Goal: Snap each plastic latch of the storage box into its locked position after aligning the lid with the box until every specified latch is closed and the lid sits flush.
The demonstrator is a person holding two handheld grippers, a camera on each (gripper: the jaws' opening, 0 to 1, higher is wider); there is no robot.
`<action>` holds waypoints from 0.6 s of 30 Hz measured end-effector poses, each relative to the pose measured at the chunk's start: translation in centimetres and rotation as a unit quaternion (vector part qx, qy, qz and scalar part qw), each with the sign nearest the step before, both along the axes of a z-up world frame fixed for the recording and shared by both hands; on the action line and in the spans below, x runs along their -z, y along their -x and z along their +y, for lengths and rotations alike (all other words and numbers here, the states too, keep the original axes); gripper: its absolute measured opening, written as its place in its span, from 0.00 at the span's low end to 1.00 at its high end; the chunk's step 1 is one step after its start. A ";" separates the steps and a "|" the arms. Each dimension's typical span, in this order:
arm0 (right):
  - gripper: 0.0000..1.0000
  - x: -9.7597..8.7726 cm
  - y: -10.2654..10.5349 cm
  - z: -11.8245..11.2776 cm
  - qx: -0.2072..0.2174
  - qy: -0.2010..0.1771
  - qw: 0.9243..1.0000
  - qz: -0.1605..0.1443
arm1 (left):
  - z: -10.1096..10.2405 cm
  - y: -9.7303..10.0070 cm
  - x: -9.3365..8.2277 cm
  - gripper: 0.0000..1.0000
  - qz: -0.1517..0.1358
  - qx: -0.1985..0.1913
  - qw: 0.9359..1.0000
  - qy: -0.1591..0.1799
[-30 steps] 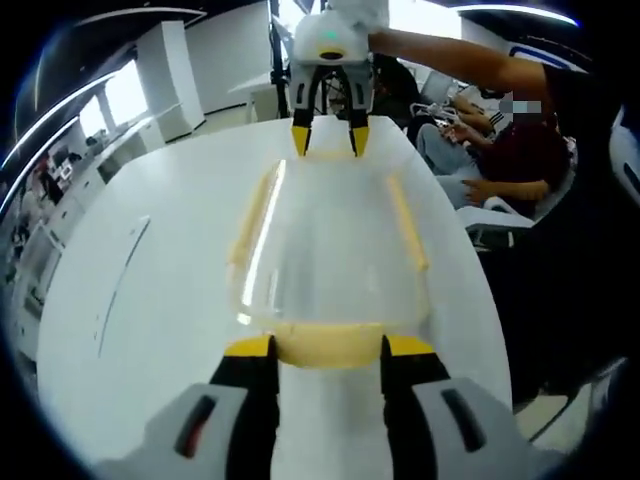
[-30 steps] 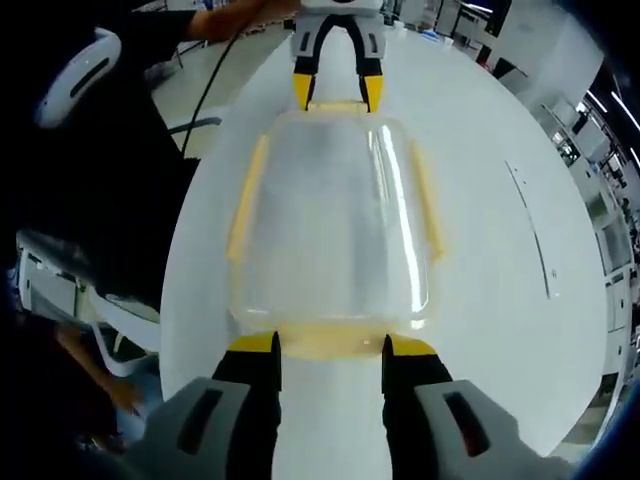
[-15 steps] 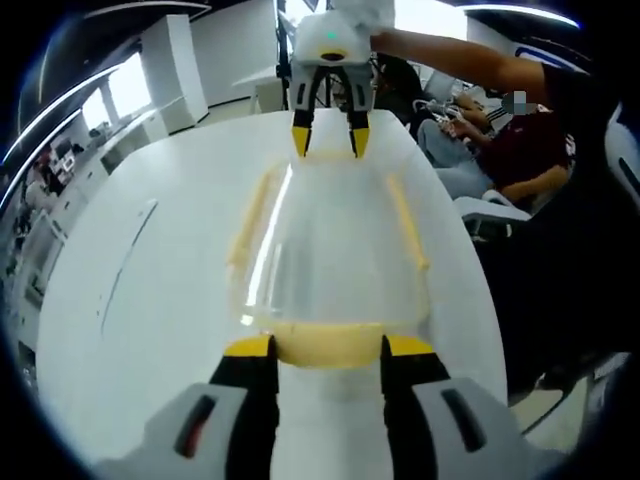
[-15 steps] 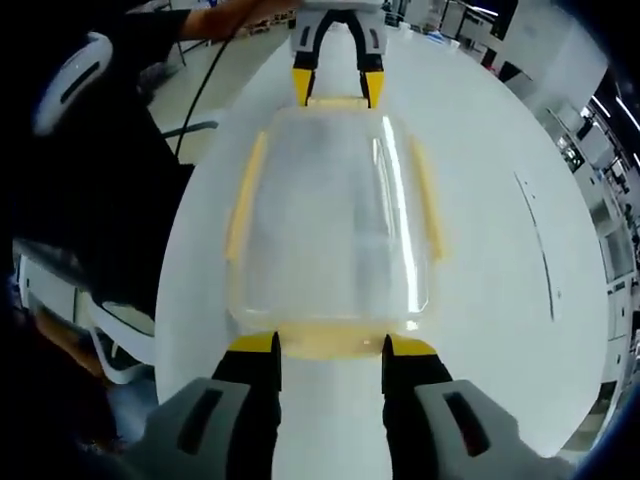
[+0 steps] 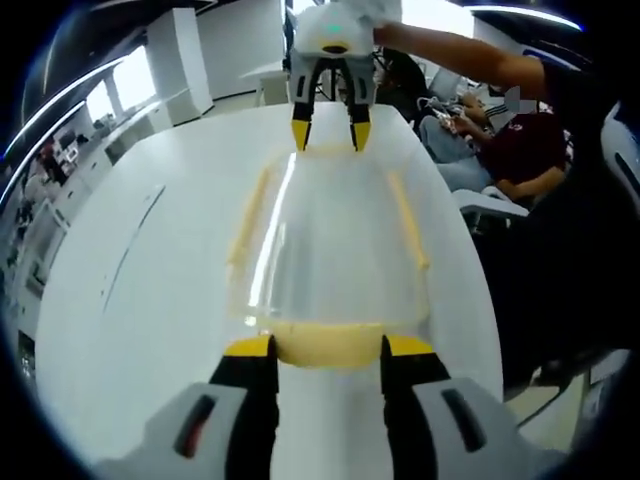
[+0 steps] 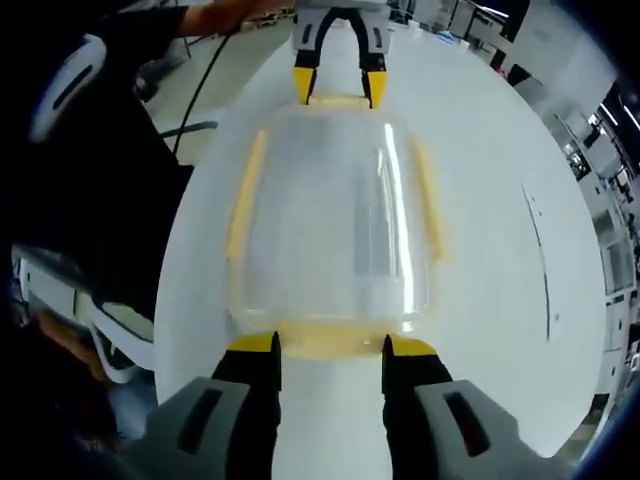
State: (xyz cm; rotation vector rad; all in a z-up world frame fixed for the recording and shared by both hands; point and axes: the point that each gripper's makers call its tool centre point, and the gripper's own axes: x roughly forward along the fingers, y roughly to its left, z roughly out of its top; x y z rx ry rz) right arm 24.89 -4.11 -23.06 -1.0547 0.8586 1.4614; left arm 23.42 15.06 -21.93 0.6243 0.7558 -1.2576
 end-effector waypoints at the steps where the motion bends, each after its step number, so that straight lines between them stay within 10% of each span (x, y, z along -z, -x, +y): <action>1: 0.37 0.0 0.0 0.2 -0.001 0.002 1.000 -0.001 | 0.2 0.0 0.0 0.38 0.000 0.000 1.000 -0.001; 18: 0.37 -0.2 -0.3 2.3 -0.015 0.023 1.000 -0.004 | 2.5 0.5 0.2 0.38 0.002 -0.010 1.000 0.006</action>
